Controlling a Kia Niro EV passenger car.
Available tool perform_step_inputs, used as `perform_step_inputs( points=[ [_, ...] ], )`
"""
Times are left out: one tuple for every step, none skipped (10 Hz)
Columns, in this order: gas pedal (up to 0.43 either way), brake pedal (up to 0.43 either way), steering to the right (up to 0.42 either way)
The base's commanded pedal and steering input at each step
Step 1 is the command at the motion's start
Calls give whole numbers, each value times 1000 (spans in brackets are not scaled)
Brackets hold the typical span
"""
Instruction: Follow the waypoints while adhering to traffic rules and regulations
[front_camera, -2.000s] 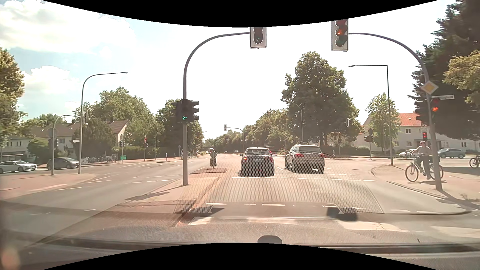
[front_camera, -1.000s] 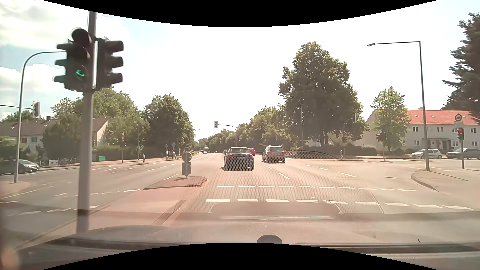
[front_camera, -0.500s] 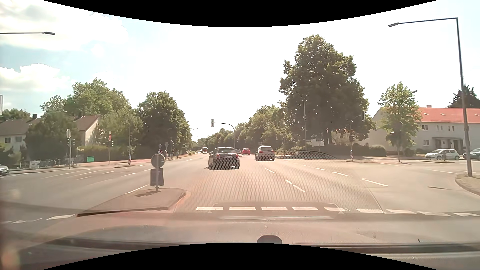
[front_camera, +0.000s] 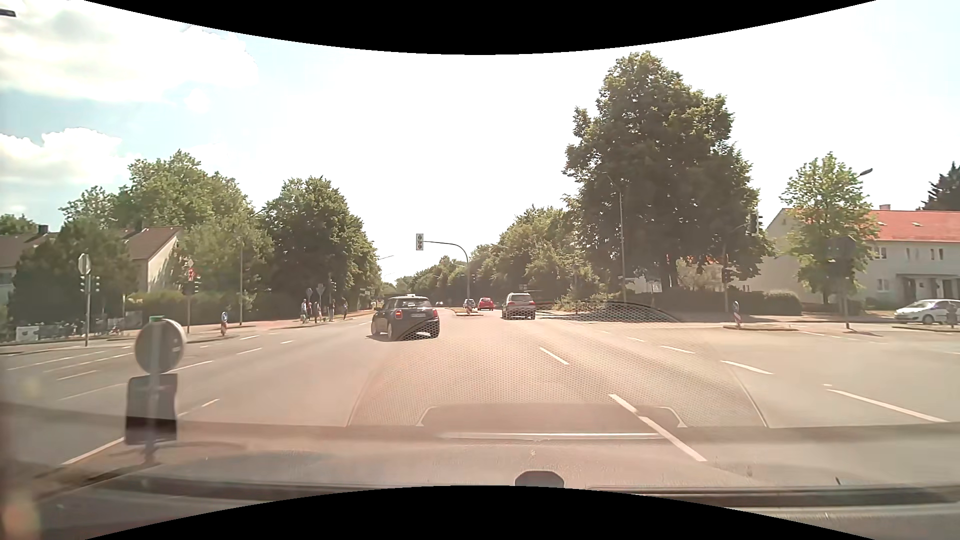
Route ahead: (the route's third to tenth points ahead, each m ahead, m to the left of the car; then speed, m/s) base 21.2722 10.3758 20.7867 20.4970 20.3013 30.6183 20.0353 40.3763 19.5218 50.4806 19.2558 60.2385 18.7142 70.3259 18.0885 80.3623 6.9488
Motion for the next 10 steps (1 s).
perform_step_inputs(
  points=[
    [197,18,-44],
    [197,18,-52],
    [177,18,-64],
    [177,18,-74],
    [177,18,-80],
    [169,18,-87],
    [169,18,-94],
    [169,18,-100],
    [157,18,-113],
    [150,18,-122]
  ],
)
